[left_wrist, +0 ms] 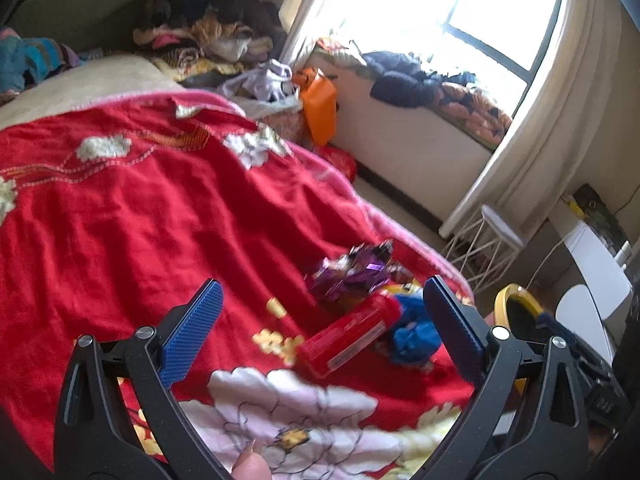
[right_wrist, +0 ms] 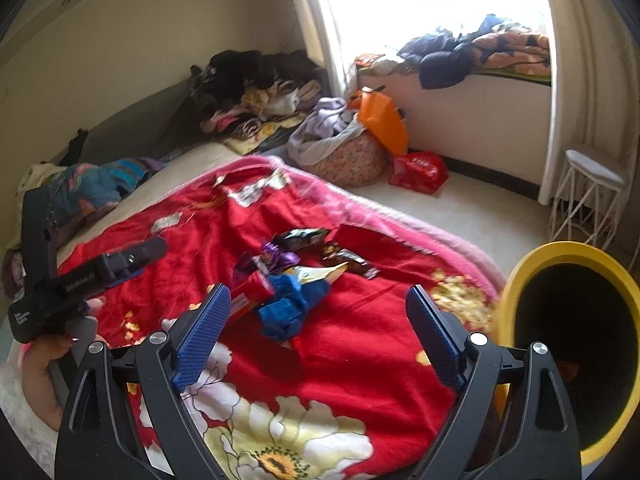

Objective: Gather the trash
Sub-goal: 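Move both tools back toward the remaining trash on the bedspread, then grasp red can with left tool while right tool grasps blue cloth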

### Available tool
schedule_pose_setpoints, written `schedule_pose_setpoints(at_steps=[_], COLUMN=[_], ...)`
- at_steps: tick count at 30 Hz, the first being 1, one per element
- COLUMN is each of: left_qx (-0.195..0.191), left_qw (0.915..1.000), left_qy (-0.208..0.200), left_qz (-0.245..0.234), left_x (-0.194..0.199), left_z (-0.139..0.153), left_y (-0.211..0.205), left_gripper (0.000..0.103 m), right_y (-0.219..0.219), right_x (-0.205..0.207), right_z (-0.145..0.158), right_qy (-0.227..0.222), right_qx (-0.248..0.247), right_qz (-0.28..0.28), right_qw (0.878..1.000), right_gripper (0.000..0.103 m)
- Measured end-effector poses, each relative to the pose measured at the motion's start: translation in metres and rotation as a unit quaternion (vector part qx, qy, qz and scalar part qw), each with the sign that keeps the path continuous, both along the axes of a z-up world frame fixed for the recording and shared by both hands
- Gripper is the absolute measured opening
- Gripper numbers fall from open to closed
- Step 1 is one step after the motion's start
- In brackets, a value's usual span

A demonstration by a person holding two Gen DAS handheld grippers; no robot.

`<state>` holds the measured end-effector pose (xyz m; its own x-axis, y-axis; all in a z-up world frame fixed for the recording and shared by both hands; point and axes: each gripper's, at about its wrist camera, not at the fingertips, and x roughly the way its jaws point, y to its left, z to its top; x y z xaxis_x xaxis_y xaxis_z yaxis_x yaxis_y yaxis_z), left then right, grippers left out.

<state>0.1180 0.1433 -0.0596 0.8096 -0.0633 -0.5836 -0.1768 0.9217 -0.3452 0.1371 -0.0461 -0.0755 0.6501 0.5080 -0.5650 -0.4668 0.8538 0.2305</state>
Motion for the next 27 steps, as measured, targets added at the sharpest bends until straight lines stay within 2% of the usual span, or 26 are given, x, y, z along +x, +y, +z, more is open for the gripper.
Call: schedule_pose_setpoints(at_steps=[3,10,13,21,23,25,27], left_qx=[-0.01,-0.029,-0.027,-0.014,-0.007,0.003,0.009], left_qw=[0.9997,0.9974,0.9959,0.99,0.9878,0.9854,0.9832], left_qy=[0.018,0.05,0.06,0.087,0.093,0.101,0.108], left_qz=[-0.016,-0.044,-0.062,-0.111,-0.125,-0.137,-0.147], left_x=[0.003,0.013,0.019,0.041,0.045,0.049,0.051], left_z=[-0.012,-0.033,-0.039,-0.051,-0.053,-0.058,-0.061], left_y=[0.004,0.004,-0.002,-0.017,-0.021,-0.027,-0.032], left_gripper=[0.09,0.075,0.069,0.067,0.067,0.066,0.061], right_y=[0.006,0.024,0.027,0.031,0.031,0.028,0.027], right_x=[0.011,0.029,0.038,0.052,0.052,0.049,0.046], right_z=[-0.011,-0.034,-0.042,-0.054,-0.055,-0.055,-0.053], right_qy=[0.027,0.069,0.094,0.133,0.137,0.134,0.13], right_qx=[0.007,-0.007,0.006,0.033,0.038,0.043,0.044], right_qz=[0.008,0.03,0.036,0.051,0.055,0.058,0.06], right_qw=[1.0,0.997,0.995,0.989,0.988,0.988,0.989], right_gripper=[0.083,0.064,0.053,0.03,0.015,0.011,0.009])
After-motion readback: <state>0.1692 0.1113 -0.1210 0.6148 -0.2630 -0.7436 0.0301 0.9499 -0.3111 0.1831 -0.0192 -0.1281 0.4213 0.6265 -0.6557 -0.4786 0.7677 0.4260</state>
